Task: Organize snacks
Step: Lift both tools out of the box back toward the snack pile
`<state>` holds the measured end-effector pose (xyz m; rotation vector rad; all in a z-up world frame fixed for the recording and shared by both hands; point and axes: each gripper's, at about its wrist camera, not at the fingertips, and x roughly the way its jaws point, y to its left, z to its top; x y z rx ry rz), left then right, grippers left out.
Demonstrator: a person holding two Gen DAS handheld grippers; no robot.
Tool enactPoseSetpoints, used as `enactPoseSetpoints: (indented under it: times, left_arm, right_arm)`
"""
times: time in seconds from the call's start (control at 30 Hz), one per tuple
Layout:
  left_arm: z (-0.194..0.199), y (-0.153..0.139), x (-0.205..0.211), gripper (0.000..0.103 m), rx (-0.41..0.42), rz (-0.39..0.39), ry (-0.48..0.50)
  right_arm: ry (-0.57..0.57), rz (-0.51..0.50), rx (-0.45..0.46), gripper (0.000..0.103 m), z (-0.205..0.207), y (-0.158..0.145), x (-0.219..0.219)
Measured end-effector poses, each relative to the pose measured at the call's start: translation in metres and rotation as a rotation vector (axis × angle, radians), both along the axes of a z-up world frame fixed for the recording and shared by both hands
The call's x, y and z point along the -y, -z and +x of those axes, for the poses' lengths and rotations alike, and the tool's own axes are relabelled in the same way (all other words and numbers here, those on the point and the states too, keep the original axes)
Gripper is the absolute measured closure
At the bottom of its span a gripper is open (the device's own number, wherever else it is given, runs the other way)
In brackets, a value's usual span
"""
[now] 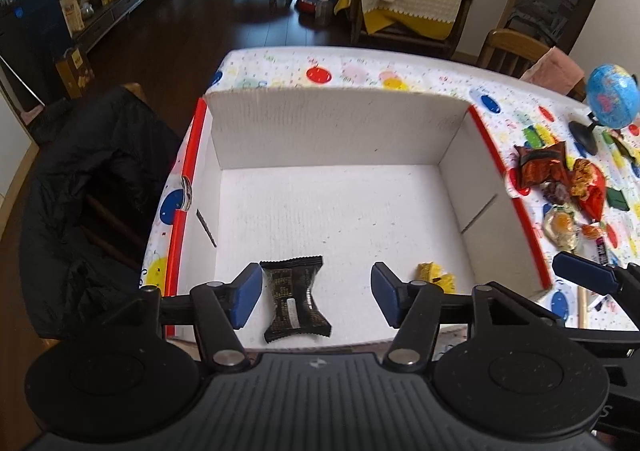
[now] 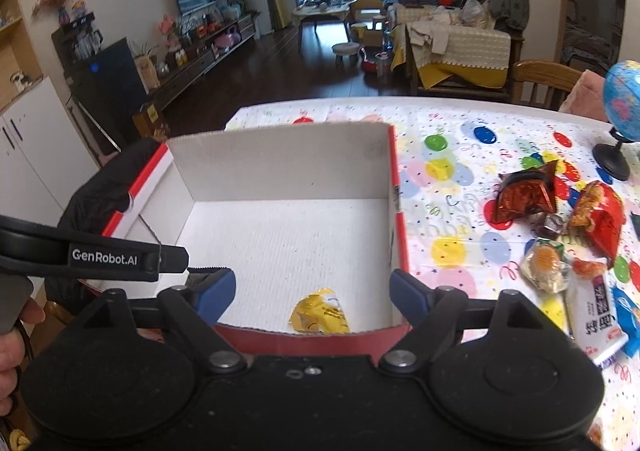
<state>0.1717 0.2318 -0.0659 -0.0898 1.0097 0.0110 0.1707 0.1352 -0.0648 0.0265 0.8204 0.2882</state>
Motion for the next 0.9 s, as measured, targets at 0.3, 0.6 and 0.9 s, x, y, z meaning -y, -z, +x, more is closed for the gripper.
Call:
enactPoseSetpoints:
  times: [0.3,0.6,0.9]
  left_arm:
    - [-0.030,-0.026,0.017,0.037,0.087,0.004,0.044]
    - [-0.052,-0.039,0.034,0.032,0.124,-0.024,0.086]
    - [-0.059,-0.045,0.060,0.025,0.128,-0.052,0.134]
  right_arm:
    - [0.050,0.046,0.068,0.010,-0.031,-0.024,0.016]
    - [0.102,0.073,0.130,0.004,-0.058,-0.036,0.038]
    - [0.164,0.087,0.174,0.002,-0.071,-0.042,0.066]
